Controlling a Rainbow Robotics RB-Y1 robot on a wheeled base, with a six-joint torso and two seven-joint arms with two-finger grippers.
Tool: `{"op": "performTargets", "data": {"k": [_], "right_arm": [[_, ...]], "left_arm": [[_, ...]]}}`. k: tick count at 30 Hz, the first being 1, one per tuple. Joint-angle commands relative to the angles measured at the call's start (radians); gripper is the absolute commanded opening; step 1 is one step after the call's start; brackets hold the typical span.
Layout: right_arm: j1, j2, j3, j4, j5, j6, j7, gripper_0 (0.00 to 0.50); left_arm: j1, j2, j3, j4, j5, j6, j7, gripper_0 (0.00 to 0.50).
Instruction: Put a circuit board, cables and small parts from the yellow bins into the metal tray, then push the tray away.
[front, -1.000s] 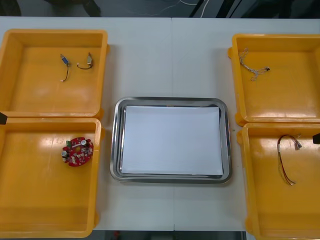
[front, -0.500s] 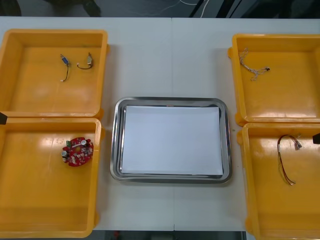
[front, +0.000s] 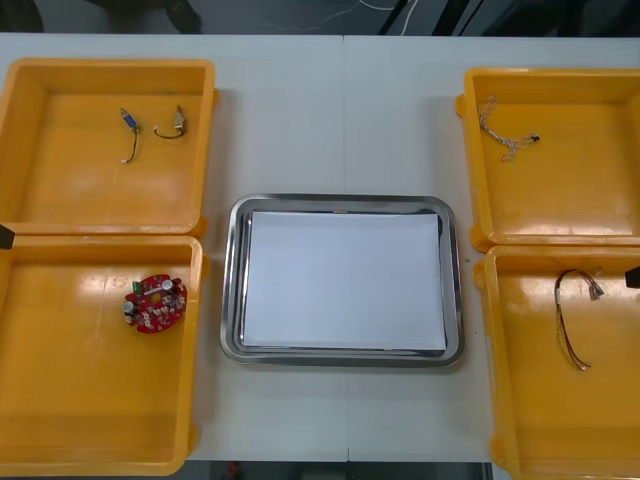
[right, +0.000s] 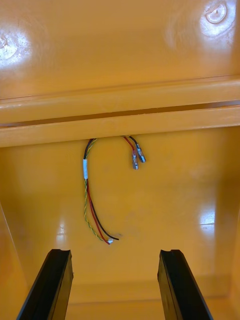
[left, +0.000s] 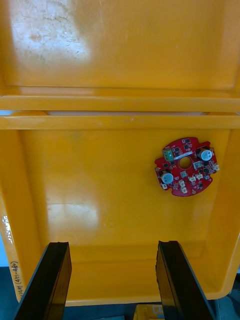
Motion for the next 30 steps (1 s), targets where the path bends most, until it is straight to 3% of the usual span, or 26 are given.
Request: {"op": "performTargets", "data": {"k": [1, 25, 26, 30], "right_arm": [[0.016, 0.010, 0.007, -0.006, -0.008, 0.004, -0.042, 0.500], [0.016, 0.010, 0.007, -0.006, -0.008, 0.004, -0.042, 0.500], [0.016, 0.010, 0.007, -0.006, -0.008, 0.004, -0.042, 0.500], [-0.003, -0.013, -0.012, -0.017, -0.008, 0.004, -0.043, 0.500]], "left_arm": [[0.014, 0.013, 0.028, -0.024, -0.009, 0.006, -0.006, 0.500], [0.014, 0.013, 0.028, -0.024, -0.009, 0.006, -0.006, 0.500], [0.041, -0.033, -0.002, -0.007, -0.009, 0.006, 0.122, 0.500], [0.043, -0.042, -0.007, -0.006, -0.024, 0.006, 0.130, 0.500]]}}
